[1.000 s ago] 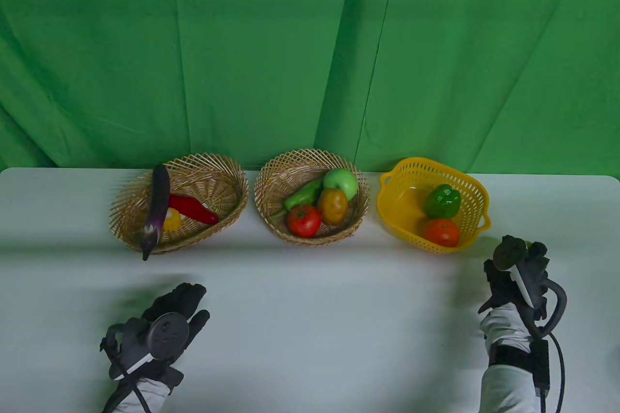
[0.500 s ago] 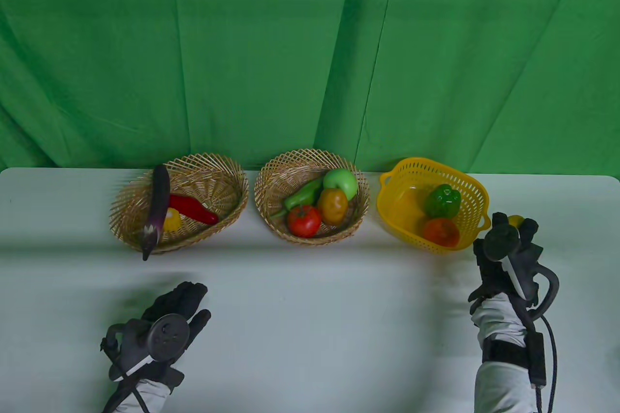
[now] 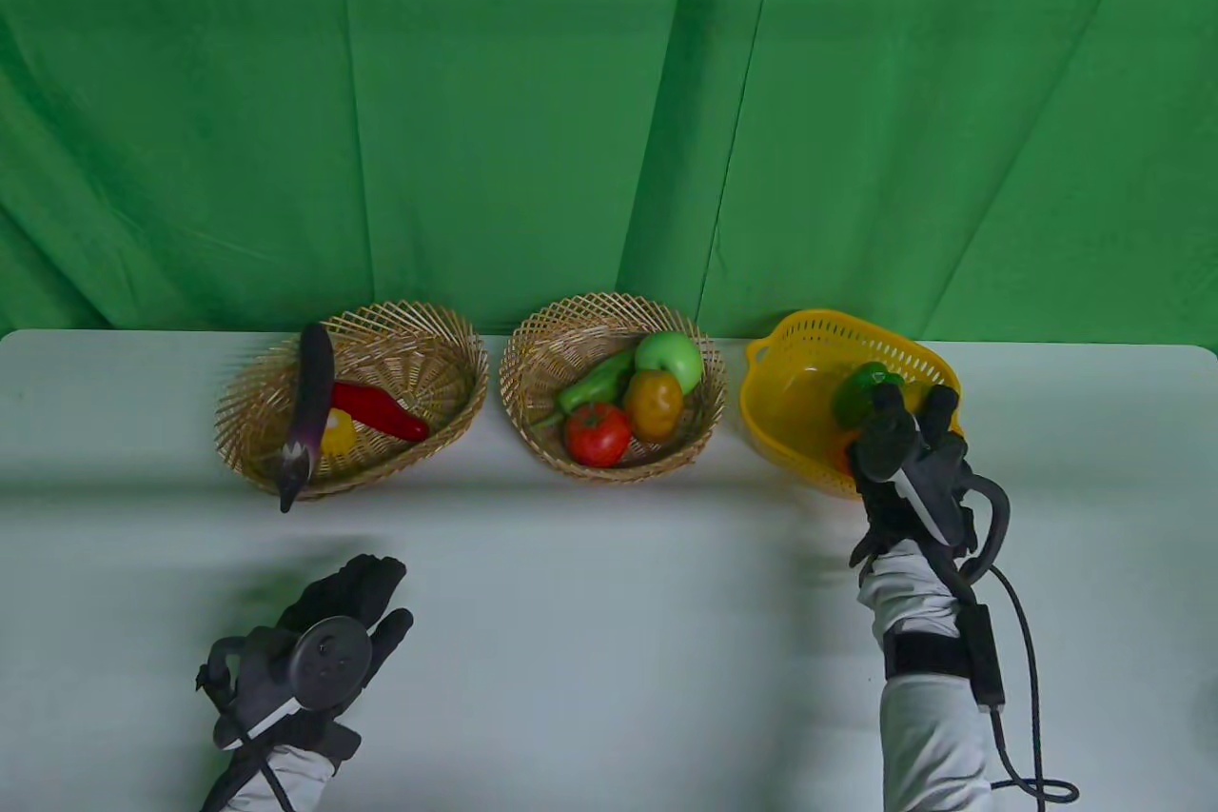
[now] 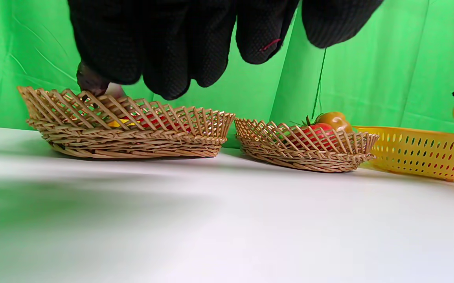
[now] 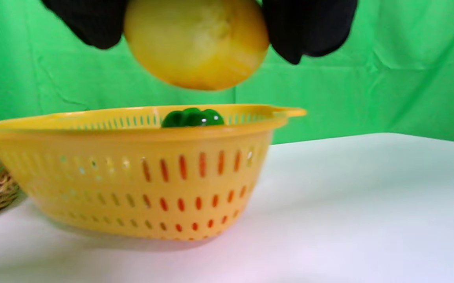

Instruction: Place 10 objects into 3 containers, with green background

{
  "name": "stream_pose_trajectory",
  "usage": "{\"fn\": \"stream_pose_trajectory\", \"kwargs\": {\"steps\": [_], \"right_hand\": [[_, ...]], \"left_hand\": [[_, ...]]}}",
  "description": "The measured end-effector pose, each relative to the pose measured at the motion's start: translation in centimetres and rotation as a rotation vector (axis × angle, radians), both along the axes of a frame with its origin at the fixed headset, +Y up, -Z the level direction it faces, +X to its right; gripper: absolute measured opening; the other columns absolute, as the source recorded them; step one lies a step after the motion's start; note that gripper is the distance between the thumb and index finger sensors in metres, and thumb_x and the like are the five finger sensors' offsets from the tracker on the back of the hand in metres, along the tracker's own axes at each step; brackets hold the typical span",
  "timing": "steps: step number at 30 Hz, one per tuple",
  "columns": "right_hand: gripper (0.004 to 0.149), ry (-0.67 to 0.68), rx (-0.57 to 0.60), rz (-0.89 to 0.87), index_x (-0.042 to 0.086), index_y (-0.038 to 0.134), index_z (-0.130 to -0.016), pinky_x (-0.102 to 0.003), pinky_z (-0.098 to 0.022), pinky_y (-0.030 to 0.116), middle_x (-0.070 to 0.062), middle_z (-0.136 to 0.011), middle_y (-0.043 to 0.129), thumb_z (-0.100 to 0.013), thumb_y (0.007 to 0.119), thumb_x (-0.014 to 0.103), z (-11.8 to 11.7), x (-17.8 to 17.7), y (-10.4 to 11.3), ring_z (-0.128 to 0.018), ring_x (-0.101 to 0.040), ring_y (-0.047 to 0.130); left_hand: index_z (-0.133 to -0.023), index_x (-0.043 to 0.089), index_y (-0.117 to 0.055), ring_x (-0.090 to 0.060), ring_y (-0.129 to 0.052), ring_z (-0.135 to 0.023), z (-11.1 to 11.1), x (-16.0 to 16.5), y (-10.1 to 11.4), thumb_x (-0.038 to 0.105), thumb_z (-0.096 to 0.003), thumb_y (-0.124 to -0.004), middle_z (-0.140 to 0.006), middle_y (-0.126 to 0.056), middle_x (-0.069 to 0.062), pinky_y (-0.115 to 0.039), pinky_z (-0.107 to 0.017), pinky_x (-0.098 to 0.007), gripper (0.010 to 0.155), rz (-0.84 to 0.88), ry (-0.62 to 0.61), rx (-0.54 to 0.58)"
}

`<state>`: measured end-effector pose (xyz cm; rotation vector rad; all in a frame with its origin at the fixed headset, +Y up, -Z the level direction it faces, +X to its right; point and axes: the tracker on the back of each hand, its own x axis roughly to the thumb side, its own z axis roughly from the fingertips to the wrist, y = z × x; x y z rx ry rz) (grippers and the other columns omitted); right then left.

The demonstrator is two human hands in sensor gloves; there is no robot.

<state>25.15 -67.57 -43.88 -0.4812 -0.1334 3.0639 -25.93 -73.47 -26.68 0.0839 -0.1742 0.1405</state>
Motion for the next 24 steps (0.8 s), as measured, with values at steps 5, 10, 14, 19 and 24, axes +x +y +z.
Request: {"fn": "stream_pose_trajectory", "kwargs": {"steps": [5,10,14,19,24], "right_hand": [[0.070,0.046,-0.038,0.032,0.037,0.031,-0.114,-0.061,-0.075,0.057,-0.022,-0.124,0.018,-0.056,0.068,0.052,-1.3,-2.6,-0.4,-0.100,-0.058,0.057],[0.070,0.085,-0.100,-0.008,0.038,0.031,-0.114,-0.061,-0.076,0.056,-0.021,-0.124,0.019,-0.056,0.068,0.052,-2.3,-3.8,-1.2,-0.101,-0.058,0.057],[0.069,0.073,-0.103,-0.029,0.038,0.030,-0.114,-0.062,-0.076,0.056,-0.021,-0.125,0.018,-0.057,0.066,0.052,-2.7,-3.9,-1.7,-0.101,-0.057,0.056],[0.070,0.064,-0.034,-0.012,0.037,0.029,-0.114,-0.064,-0.076,0.054,-0.022,-0.124,0.021,-0.055,0.062,0.056,-2.1,-3.3,-0.9,-0.103,-0.057,0.054],[0.071,0.069,0.023,-0.031,0.033,0.030,-0.115,-0.065,-0.075,0.053,-0.021,-0.124,0.027,-0.055,0.061,0.056,-0.5,-2.9,0.8,-0.104,-0.054,0.053]], "left_hand": [[-0.113,0.029,-0.061,-0.036,-0.087,-0.094,0.0,0.0,0.0,0.055,-0.0573,-0.062,-0.111,-0.077,-0.013,-0.076,-0.061,-0.055,0.061,-0.002,0.004,-0.005],[-0.113,0.029,-0.061,-0.036,-0.087,-0.094,0.0,-0.1,0.0,0.055,-0.0573,-0.062,-0.111,-0.077,-0.013,-0.076,-0.061,-0.055,0.061,-0.004,0.007,-0.006],[-0.113,0.029,-0.061,-0.036,-0.087,-0.094,0.0,-0.1,0.0,0.055,-0.0572,-0.062,-0.111,-0.077,-0.013,-0.076,-0.061,-0.055,0.061,-0.007,0.007,-0.012],[-0.113,0.029,-0.061,-0.036,-0.087,-0.094,0.0,-0.1,0.1,0.055,-0.0573,-0.062,-0.111,-0.077,-0.013,-0.076,-0.061,-0.055,0.061,-0.002,0.004,-0.013],[-0.113,0.029,-0.061,-0.036,-0.087,-0.094,0.1,0.1,0.5,0.055,-0.0573,-0.062,-0.111,-0.077,-0.013,-0.076,-0.061,-0.055,0.061,0.012,-0.005,0.003]]}}
